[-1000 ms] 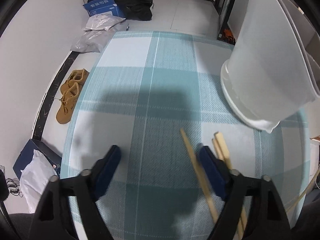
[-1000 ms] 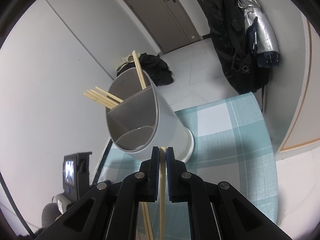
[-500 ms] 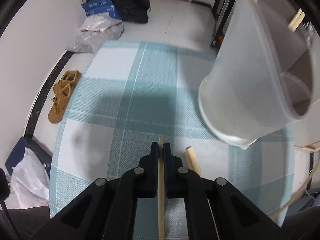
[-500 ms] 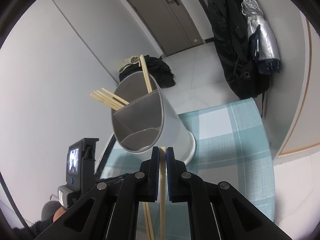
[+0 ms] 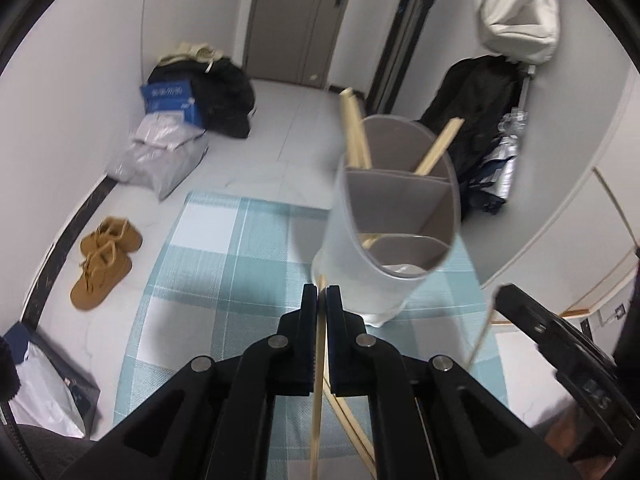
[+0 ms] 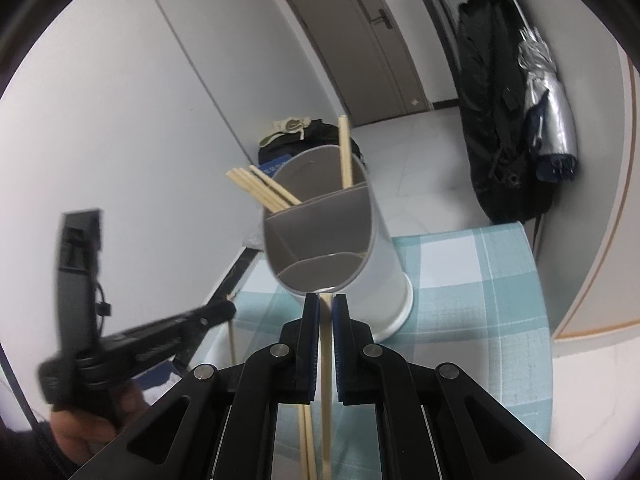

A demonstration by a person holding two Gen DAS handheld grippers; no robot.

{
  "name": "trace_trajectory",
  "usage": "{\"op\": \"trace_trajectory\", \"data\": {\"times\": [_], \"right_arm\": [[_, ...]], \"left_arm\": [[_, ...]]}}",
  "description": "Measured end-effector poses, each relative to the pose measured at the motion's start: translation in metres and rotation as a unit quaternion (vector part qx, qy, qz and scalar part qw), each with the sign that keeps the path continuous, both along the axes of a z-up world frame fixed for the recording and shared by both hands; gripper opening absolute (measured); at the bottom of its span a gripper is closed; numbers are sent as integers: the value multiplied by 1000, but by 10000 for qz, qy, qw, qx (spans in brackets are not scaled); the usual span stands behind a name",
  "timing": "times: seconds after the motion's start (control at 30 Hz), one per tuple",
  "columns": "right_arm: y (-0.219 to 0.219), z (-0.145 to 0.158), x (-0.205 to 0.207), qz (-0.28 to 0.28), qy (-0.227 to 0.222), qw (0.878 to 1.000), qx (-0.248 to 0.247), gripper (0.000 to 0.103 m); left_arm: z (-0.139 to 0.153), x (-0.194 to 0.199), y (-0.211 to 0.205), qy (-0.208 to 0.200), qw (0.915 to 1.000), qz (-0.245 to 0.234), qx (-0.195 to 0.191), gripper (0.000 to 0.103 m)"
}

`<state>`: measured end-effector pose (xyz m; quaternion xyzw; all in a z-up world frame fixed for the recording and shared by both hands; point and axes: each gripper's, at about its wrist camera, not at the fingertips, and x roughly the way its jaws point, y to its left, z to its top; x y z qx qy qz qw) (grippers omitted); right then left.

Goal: Organize utensils
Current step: 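Lift both chopsticks and carry them over the white holder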

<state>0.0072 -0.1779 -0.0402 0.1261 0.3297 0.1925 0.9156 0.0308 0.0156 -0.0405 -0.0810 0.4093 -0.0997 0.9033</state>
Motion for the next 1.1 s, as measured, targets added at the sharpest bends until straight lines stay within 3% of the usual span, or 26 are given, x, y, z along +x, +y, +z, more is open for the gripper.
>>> {"op": "trace_trajectory", "data": {"times": [0.37,1.1], "right_arm": [[11,16,-24,22,-727,9973,-129,6],[19,21,-31,-85,-870,9961,-104,6]], "left_arm": [[18,-22,-2,-347,9986,-386,38,0],[31,-24,-9,-109,9976,-609,326,0]]}}
